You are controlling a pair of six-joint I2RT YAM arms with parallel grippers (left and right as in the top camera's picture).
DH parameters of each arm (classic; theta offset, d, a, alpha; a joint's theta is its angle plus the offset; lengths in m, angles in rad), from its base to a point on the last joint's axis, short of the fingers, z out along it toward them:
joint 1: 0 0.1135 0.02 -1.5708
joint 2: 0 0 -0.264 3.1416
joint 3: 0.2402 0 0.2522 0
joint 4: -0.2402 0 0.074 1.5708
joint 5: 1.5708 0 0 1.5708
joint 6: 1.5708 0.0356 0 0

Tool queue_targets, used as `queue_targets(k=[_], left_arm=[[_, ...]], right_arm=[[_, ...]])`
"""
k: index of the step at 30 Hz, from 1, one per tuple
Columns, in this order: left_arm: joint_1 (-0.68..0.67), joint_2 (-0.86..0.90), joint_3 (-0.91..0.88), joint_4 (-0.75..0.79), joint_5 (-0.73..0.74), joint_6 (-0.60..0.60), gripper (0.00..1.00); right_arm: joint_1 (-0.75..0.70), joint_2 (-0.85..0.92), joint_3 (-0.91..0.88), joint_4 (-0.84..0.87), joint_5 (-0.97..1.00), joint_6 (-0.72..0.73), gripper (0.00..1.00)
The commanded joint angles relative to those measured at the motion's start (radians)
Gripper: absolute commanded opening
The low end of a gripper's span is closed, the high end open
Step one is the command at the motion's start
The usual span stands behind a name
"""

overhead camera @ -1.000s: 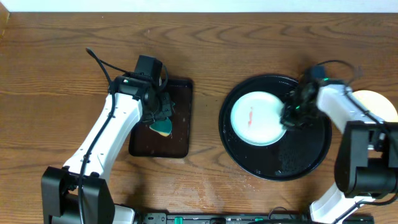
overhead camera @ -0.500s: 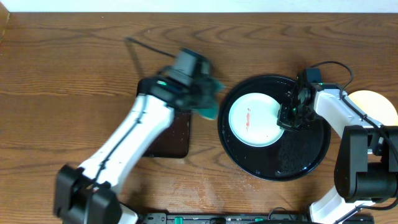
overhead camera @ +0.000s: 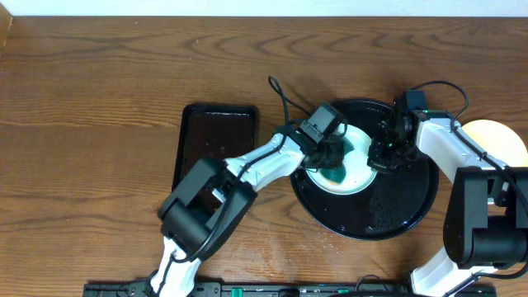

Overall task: Clean dirty plates on tray and stack at the side
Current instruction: 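Scrub the pale green plate with the sponge while the right gripper holds its rim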

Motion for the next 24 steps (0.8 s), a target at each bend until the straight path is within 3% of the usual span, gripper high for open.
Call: queue_targets(k=[1, 9, 14, 17, 24], left_arm=[[0.006, 0.058, 0.016, -0.044, 0.008, -0.034, 0.08], [0.045, 0.063, 0.092, -0.348, -0.407, -0.036, 0.07], [0.038, 0.063, 0.142, -0.412, -0.514, 0.027, 0.07], [0.027, 0.069, 0.142, -0.385, -0.458, 0.023, 0.07], [0.005, 0.153, 0.142, -0.16, 0.084, 0.023, 0.08]], right_arm=[[0.026, 0.019, -0.023, 0.01, 0.002, -0.019, 0.01], [0.029, 0.019, -0.023, 0.009, 0.002, -0.019, 0.01], [0.029, 0.019, -0.023, 0.005, 0.003, -0.019, 0.01], [0.029, 0.019, -0.023, 0.002, 0.003, -0.019, 0.01], [0.029, 0.019, -0.023, 0.001, 0.002, -0.019, 0.01]])
